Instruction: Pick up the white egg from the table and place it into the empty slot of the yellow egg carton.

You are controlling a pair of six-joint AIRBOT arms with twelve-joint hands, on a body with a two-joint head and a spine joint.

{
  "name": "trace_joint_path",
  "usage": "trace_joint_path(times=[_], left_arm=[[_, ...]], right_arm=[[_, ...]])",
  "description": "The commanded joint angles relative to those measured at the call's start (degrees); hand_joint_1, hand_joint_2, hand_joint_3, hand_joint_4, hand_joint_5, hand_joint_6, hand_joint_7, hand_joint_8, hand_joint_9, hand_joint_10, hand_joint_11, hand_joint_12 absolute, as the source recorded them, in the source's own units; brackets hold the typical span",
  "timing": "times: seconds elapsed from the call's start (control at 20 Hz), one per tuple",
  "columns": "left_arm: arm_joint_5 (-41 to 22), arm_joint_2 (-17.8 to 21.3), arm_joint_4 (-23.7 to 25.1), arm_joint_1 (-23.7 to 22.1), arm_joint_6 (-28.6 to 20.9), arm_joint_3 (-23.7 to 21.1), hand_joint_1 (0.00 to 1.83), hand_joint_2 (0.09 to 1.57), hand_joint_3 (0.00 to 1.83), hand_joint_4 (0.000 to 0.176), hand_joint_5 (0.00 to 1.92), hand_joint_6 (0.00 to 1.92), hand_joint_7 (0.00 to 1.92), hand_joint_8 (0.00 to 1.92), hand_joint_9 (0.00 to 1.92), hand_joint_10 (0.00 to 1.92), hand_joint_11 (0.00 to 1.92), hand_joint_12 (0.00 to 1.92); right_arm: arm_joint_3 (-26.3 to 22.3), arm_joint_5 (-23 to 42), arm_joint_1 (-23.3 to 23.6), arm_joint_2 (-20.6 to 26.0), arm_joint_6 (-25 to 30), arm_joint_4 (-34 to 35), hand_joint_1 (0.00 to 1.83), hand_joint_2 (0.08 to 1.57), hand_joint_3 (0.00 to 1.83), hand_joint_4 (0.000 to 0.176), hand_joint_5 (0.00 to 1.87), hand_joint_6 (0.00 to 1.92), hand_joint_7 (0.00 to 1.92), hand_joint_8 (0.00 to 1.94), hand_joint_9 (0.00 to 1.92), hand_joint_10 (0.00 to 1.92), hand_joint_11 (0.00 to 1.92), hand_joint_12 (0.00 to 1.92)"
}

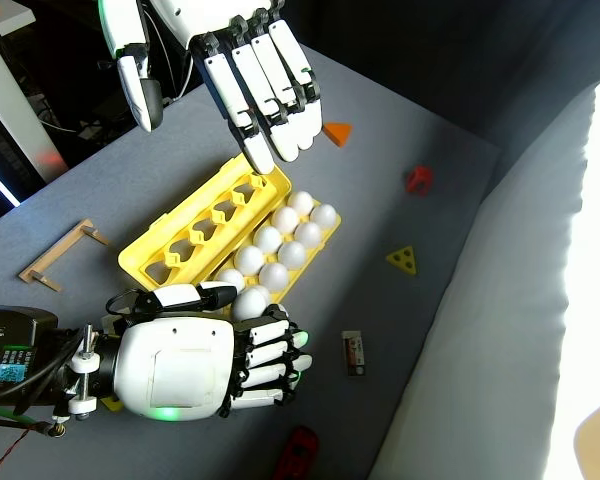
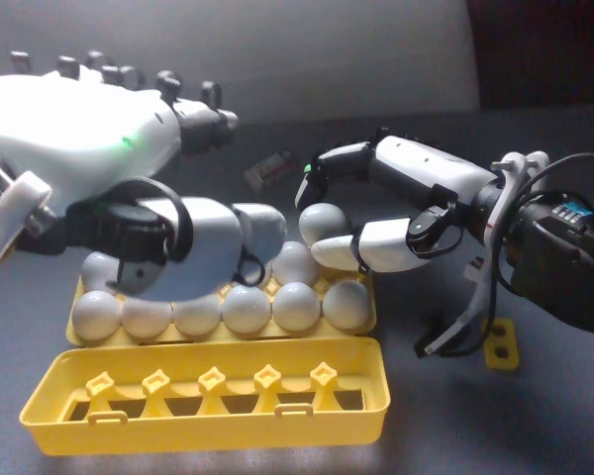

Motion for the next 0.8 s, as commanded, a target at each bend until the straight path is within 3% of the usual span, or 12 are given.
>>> trace_joint_path(times=[0.0,0.75], left_arm=[[-1.0,0.4,4.8,-0.3,-0.4,-0.3,0.0,1.32,0.0,0.028,0.16,0.0,0.15,0.0,0.16,0.0,0.0,0.64],[-0.7,0.4,5.1,-0.2,-0.6,-0.6,0.0,1.31,0.0,0.028,0.17,0.0,0.16,0.0,0.16,0.0,0.0,0.63]], right_arm=[[0.0,5.9,0.4,-0.2,1.1,-1.1,1.1,1.17,0.0,0.0,0.87,1.18,0.49,0.0,0.28,0.03,0.0,0.84],[-0.1,6.6,-0.4,-0.6,0.6,-2.8,1.1,1.17,0.0,0.0,0.87,1.18,0.48,0.0,0.28,0.03,0.0,0.84]])
